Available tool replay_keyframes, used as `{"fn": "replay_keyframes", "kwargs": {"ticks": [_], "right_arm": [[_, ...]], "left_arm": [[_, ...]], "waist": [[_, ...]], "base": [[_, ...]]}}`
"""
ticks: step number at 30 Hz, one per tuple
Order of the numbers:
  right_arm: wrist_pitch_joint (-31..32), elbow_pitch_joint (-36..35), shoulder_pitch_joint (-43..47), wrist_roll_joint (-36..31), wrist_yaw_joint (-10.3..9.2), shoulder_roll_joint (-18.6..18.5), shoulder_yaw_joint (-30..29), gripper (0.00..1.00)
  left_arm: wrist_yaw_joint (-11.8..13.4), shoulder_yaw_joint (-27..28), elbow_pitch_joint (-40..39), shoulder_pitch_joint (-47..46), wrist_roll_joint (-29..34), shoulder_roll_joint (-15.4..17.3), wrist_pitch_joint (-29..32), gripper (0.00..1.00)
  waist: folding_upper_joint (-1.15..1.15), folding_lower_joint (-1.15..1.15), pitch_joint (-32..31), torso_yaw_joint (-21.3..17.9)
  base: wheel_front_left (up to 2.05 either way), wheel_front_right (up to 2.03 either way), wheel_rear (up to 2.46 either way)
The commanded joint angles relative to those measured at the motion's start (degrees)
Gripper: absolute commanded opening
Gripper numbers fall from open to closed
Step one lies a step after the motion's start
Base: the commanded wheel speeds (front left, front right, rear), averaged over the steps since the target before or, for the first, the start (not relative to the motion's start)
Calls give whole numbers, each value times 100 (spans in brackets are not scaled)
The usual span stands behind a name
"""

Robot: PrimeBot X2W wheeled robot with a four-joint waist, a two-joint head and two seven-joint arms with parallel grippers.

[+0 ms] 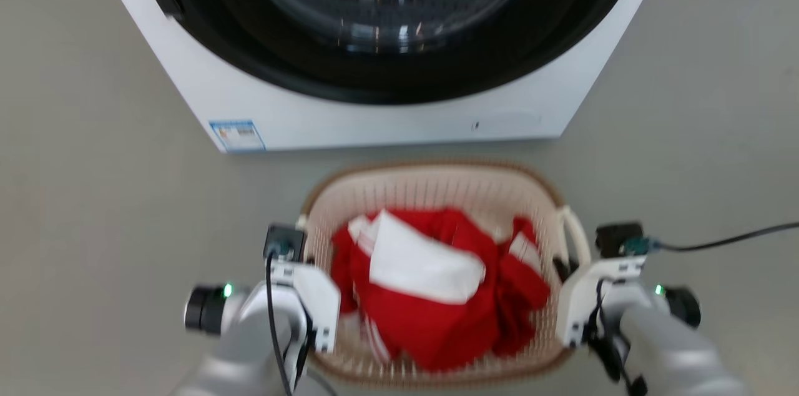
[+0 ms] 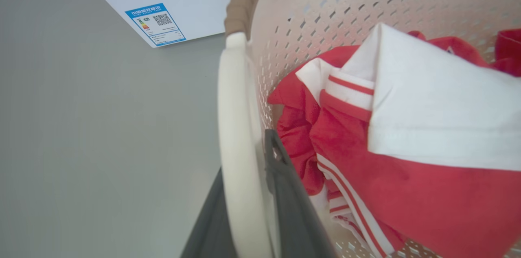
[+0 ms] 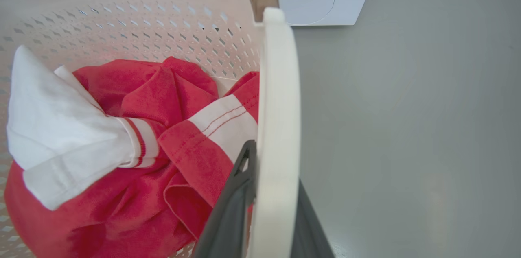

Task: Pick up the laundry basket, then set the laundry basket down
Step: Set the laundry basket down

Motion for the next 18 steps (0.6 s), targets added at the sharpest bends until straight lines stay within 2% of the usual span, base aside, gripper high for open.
{"fn": "replay_keyframes", "kwargs": {"ticks": [1,12,18], "right_arm": [[-198,-101,-199,-149,50,71,24,0],[-776,-101,-1015,-598,50,-71,-347,0],[-839,-182,-1436,-747,50,-215,-539,0]], "left_arm": [[56,62,-144,-407,56,-16,-149,0],[429,228,-265,-1243,214,-16,-365,0],[700,741,-625,-1638,905,-16,-369,0]], "waist": [[0,0,428,57],[0,0,1702,166],[0,0,2361,238]], "base": [[0,0,0],[0,0,0],[0,0,0]]}}
